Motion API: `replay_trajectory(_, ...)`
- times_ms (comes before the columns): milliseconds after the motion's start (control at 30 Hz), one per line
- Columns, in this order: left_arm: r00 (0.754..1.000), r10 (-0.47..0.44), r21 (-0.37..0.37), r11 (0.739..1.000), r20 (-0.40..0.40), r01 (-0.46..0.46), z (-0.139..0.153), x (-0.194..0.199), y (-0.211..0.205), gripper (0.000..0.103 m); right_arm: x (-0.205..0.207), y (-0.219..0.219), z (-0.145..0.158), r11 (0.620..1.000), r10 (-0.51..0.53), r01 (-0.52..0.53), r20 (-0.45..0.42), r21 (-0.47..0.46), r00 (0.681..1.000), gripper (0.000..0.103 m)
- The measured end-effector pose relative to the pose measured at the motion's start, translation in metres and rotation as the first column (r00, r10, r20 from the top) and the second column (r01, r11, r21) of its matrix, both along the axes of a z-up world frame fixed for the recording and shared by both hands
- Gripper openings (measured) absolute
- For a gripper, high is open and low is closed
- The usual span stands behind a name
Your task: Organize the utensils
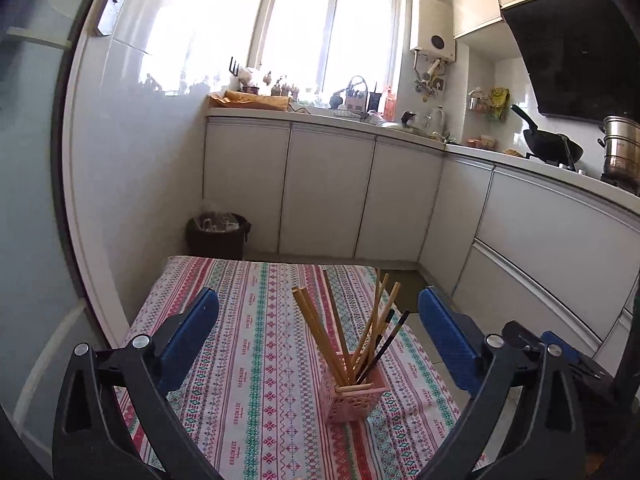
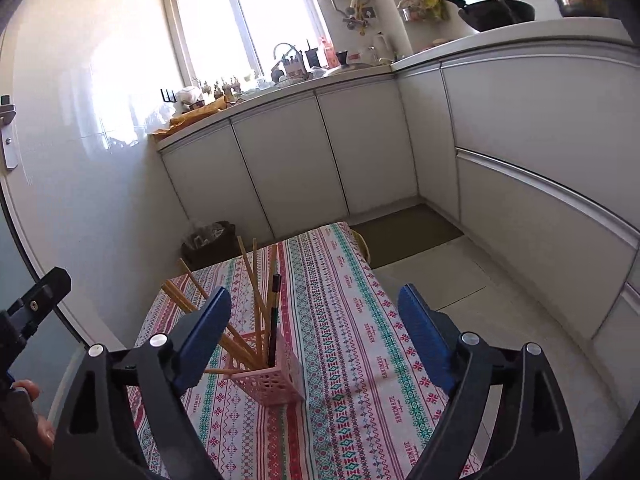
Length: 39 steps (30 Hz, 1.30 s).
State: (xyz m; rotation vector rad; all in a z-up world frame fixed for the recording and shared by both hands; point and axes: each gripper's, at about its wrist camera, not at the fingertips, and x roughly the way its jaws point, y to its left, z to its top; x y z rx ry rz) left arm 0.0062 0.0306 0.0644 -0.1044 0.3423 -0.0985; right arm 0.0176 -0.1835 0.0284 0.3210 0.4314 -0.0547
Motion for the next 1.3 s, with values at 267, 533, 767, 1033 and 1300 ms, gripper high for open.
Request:
replay_trajectory(267, 0.995, 0.095, 0.062, 0.994, -0.038, -0.092, -0.012, -0.011, -0.010, 0.096, -0.022, 0.004, -0.007, 0.998, -0.030, 0.029, -0.030, -0.052, 0.999, 0.088)
replay_trajectory(533, 0.993, 0.120, 0.131, 0.984, 0.021, -0.122, -0.014, -0.026, -0.026, 0.096, -0.039, 0.010, 0.000, 0.991, -0.069, 0.069, 0.005, -0.117, 0.998, 0.091)
replay_trajectory(767, 0.993, 0.114, 0.138, 0.984, -0.014, -0.111, -0.017, -0.026, -0.026, 0.096, -0.041, 0.006, 0.001, 0.990, -0.081, 0.080, -0.004, -0.118, 0.997, 0.091)
replay_trajectory(1033, 0.994, 0.104, 0.127, 0.987, -0.038, -0.099, -0.018, -0.027, -0.029, 0.096, -0.043, 0.009, 0.000, 0.989, -0.083, 0.082, -0.007, -0.126, 0.997, 0.091)
replay_trajectory(1300, 0.992, 0.112, 0.120, 0.987, -0.061, -0.104, -0.022, -0.024, -0.026, 0.096, -0.041, 0.010, -0.001, 0.990, -0.076, 0.073, -0.020, -0.124, 0.997, 0.091)
